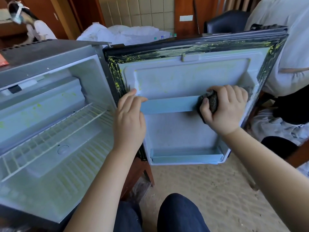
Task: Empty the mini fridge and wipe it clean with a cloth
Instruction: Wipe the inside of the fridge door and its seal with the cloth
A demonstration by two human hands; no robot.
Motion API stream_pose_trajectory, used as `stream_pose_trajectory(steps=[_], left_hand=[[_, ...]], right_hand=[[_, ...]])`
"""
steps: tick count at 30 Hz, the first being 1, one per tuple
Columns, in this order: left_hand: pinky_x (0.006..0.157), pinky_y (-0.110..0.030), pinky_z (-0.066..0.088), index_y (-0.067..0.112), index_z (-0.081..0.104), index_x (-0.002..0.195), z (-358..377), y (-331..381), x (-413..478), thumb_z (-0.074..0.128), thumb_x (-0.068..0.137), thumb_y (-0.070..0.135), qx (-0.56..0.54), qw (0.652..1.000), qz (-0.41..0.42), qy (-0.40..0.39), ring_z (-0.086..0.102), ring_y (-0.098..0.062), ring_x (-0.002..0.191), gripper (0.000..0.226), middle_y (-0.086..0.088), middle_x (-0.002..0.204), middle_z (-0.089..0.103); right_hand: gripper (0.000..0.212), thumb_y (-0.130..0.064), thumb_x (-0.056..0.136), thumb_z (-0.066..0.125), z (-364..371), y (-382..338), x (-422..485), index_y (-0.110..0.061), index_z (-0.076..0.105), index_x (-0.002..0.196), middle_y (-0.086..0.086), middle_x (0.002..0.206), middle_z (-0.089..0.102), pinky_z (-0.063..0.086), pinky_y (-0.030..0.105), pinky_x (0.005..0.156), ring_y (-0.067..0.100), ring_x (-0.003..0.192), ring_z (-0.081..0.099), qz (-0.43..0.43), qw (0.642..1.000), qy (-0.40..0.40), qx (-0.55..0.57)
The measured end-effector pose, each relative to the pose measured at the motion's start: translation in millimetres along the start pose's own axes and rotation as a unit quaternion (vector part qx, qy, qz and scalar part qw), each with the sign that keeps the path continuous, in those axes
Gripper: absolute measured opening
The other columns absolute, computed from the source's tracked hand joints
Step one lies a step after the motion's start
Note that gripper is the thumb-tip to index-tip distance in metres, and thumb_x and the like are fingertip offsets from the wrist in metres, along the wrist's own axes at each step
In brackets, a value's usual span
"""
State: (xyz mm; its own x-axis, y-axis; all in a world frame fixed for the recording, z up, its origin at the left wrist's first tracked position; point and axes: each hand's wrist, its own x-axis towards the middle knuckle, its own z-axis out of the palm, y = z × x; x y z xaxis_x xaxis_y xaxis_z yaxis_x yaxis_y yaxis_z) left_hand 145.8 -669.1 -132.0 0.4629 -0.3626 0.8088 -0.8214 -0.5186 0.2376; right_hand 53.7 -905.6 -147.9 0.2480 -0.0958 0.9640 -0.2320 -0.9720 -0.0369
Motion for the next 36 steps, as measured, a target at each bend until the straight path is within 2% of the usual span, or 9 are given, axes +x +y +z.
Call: stream_pose_trajectory(steps=[5,9,12,17,23,26,31,33,36], left_hand=[[0.109,-0.032,0.033,-0.003,0.064,0.107,-1.4,0.6,0.3,0.032,0.075,-0.008,-0.016,0.999,0.023,-0.014,0.046,-0.028,0.124,0.045,-0.017,0.107,0.064],[0.108,-0.032,0.035,-0.004,0.064,0.105,-1.7,-3.1,1.8,0.032,0.09,0.003,-0.011,0.999,0.026,-0.018,0.048,-0.029,0.123,0.036,-0.016,0.104,0.065],[0.108,-0.028,0.033,-0.007,0.063,0.104,-3.5,-4.9,2.8,0.031,0.094,0.006,-0.011,1.0,0.02,-0.021,0.047,-0.028,0.124,0.036,-0.019,0.106,0.065],[0.111,-0.031,0.034,-0.002,0.064,0.109,-8.3,-6.0,3.9,0.029,0.085,0.0,0.005,0.998,0.043,-0.044,0.047,-0.026,0.126,0.043,-0.014,0.109,0.065],[0.111,-0.029,0.032,-0.001,0.064,0.109,2.2,-2.4,-0.2,0.029,0.077,-0.006,0.012,1.0,0.019,-0.01,0.047,-0.027,0.125,0.048,-0.014,0.11,0.065],[0.111,-0.025,0.029,-0.002,0.064,0.108,5.1,-1.1,-1.6,0.03,0.075,-0.01,0.004,1.0,0.012,0.004,0.047,-0.027,0.125,0.048,-0.015,0.109,0.064],[0.111,-0.023,0.028,-0.005,0.064,0.107,7.6,1.4,-1.9,0.035,0.07,-0.019,-0.012,1.0,-0.003,0.024,0.046,-0.027,0.124,0.048,-0.017,0.107,0.064],[0.111,-0.025,0.029,-0.005,0.064,0.106,8.0,3.1,-1.6,0.038,0.069,-0.021,-0.019,1.0,-0.004,0.022,0.046,-0.027,0.124,0.048,-0.017,0.107,0.063],[0.112,-0.027,0.03,-0.005,0.063,0.107,6.5,2.8,-1.2,0.036,0.078,-0.011,-0.023,1.0,0.006,0.012,0.045,-0.027,0.125,0.041,-0.017,0.109,0.063]], right_hand=[[0.03,-0.034,0.084,0.052,26.9,-69.8,6.9,-0.009,0.067,0.088,0.01,0.074,0.057,0.036,0.039,0.071,0.031,0.07,0.052,-0.002,0.999,-0.007,0.033],[0.032,-0.035,0.087,0.051,46.4,-132.5,9.0,-0.009,0.069,0.086,0.009,0.07,0.055,0.034,0.038,0.067,0.029,0.067,0.046,0.002,0.998,-0.009,0.07],[0.035,-0.036,0.09,0.048,50.1,-145.6,10.8,-0.008,0.07,0.09,0.007,0.07,0.054,0.033,0.038,0.066,0.027,0.067,0.042,0.007,0.997,-0.004,0.078],[0.033,-0.035,0.087,0.057,34.8,-103.7,11.3,-0.006,0.07,0.095,0.008,0.073,0.058,0.035,0.038,0.065,0.029,0.065,0.051,-0.109,0.99,-0.035,0.077],[0.037,-0.038,0.091,0.048,1.4,24.5,6.2,-0.006,0.062,0.101,0.014,0.079,0.056,0.037,0.04,0.07,0.033,0.073,0.054,-0.111,0.992,-0.058,0.008],[0.038,-0.037,0.092,0.045,-6.8,50.6,5.2,-0.004,0.06,0.103,0.015,0.083,0.057,0.037,0.04,0.073,0.033,0.077,0.051,-0.125,0.99,-0.071,-0.004],[0.025,-0.028,0.086,0.049,11.1,-7.0,3.0,-0.007,0.061,0.085,0.014,0.073,0.052,0.034,0.04,0.073,0.031,0.072,0.045,0.027,0.999,0.009,0.025],[0.024,-0.029,0.084,0.052,20.9,-41.2,2.7,-0.008,0.064,0.083,0.012,0.072,0.054,0.035,0.04,0.072,0.031,0.072,0.047,0.024,0.999,0.009,0.037],[0.025,-0.031,0.084,0.054,39.6,-95.8,5.0,-0.01,0.067,0.084,0.01,0.072,0.057,0.037,0.039,0.072,0.03,0.07,0.05,0.006,0.998,-0.003,0.067]])
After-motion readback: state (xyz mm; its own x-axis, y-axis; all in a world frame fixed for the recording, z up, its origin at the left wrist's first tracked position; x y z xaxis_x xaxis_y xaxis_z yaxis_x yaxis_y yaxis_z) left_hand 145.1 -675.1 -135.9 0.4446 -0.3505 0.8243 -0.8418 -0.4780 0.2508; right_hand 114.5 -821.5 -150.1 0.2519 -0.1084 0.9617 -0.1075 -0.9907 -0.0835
